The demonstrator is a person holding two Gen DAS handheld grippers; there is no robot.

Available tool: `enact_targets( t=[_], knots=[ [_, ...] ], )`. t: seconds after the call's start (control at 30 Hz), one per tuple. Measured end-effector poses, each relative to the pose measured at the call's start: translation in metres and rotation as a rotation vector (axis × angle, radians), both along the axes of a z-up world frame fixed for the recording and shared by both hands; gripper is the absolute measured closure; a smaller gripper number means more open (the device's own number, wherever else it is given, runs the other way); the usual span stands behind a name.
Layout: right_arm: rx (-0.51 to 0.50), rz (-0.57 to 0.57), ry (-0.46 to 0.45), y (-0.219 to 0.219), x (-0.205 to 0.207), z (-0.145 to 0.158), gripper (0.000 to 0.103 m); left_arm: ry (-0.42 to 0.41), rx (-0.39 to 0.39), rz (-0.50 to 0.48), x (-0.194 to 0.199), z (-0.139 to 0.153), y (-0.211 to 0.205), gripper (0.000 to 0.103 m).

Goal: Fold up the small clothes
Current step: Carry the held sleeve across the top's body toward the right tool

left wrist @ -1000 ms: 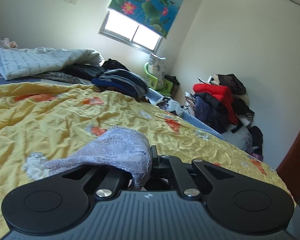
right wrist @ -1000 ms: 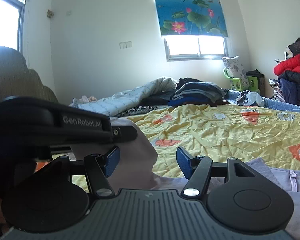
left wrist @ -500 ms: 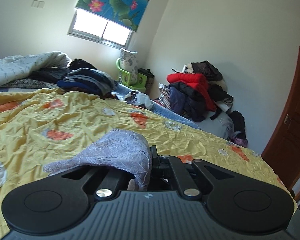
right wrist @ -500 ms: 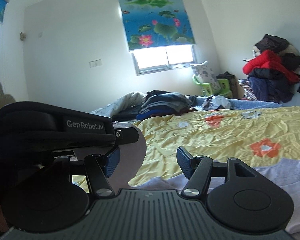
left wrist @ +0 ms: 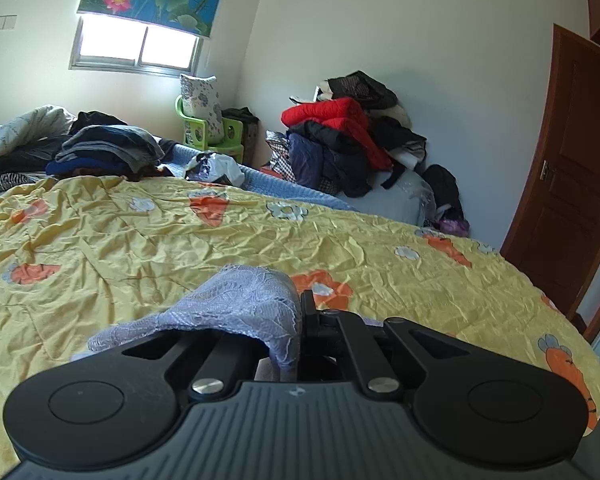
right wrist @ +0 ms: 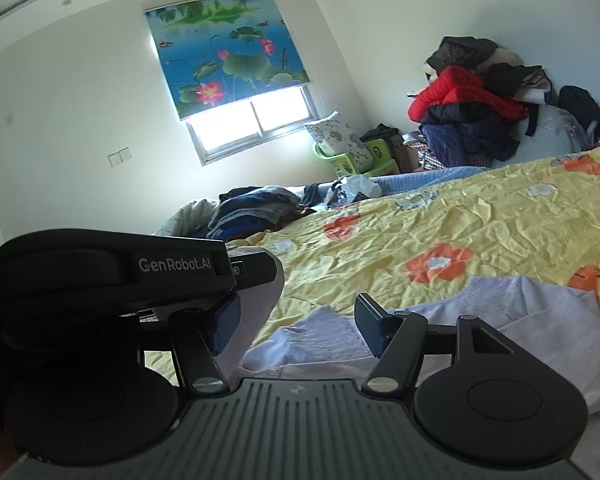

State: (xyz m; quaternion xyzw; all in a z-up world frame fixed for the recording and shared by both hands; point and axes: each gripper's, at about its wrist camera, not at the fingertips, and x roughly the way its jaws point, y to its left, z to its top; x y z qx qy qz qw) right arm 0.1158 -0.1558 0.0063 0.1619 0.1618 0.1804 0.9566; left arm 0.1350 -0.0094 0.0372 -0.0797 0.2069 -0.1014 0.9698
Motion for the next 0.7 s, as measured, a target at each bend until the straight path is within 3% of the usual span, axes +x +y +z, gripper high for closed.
enact_targets(
  t=[0.7],
  knots=[
    [0.049, -0.155, 0.066, -0.061, 0.007, -0.033, 0.039, 0.04, 0.099, -0.126, 0.024, -0.017, -0.076, 0.101]
  ],
)
